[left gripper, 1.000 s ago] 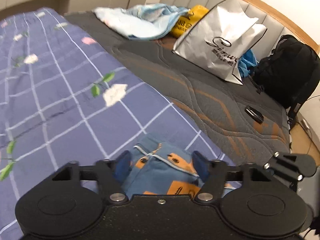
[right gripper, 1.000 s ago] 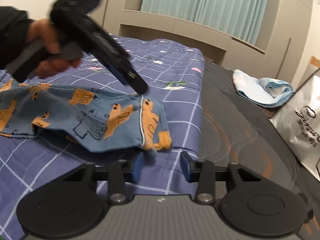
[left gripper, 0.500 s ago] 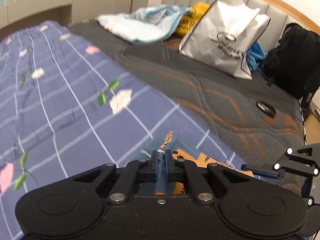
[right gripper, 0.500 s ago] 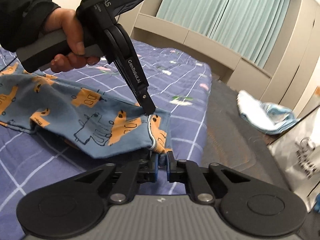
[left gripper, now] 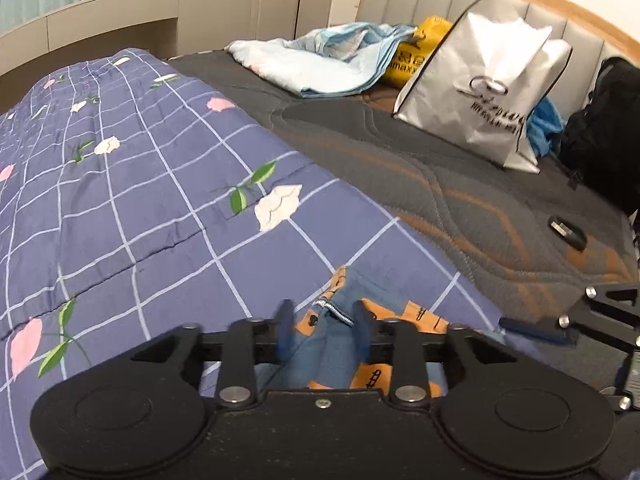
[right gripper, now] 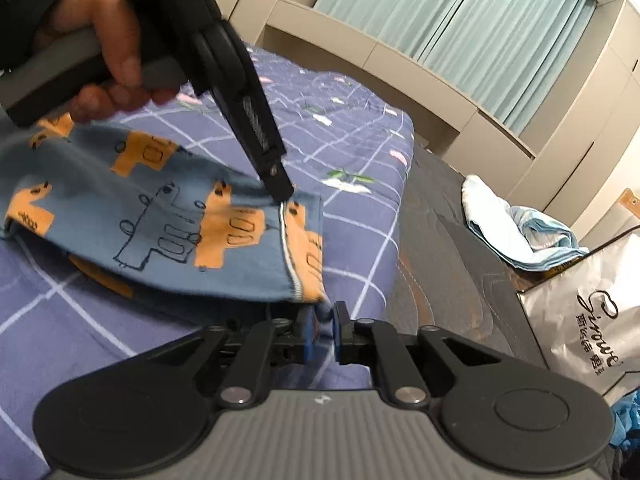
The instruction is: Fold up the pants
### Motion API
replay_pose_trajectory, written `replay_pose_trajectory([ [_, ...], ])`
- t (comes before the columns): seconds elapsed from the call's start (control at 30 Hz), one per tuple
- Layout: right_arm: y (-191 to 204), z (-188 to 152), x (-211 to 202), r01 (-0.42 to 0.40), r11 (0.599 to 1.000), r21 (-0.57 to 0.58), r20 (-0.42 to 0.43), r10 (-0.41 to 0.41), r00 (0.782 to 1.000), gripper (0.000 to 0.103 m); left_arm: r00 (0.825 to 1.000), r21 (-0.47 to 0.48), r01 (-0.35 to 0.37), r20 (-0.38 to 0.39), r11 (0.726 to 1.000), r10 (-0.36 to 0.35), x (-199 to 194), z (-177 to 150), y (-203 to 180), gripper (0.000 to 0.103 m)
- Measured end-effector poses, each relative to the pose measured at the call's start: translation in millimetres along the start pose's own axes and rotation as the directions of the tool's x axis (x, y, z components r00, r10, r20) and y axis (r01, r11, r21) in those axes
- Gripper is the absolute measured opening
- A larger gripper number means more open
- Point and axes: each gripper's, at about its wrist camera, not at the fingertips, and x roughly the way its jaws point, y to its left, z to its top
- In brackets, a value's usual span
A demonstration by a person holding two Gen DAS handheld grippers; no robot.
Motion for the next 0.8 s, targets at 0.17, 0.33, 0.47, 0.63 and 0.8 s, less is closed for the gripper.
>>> replay_pose_trajectory([
  [0.17,-11,-3,-9,0.031,0.998,0.048,-0.021,-0.030,0.999,0.067,0.994,-0.016,-0.061,0.085,0.998,0.062,-40,0,8,0.083],
  [0.33,-14,9,-21,0.088,0.990,0.112,-0.004,-0.088,0.996,0.090,0.979,-0.065,-0.122,0.153,0.990,0.131,-98,-2,24,0.097],
  [0.47,-10,20,-19,0.075,0.983,0.169,-0.001,-0.076,0.997,0.097,0.965,-0.097,-0.181,0.175,0.979,0.196,-153,-12,43,0.099],
  [0.63,1,31,-18,0.026,0.976,0.217,-0.008,-0.025,1.000,0.100,0.948,-0.098,-0.266,0.152,0.959,0.278,-219,-48,80,0.102],
  [0.8,26,48,-33,-0.088,0.968,0.234,0.059,0.076,0.995,0.103,0.940,-0.097,-0.321,0.089,0.942,0.330,-265,-111,121,0.102],
])
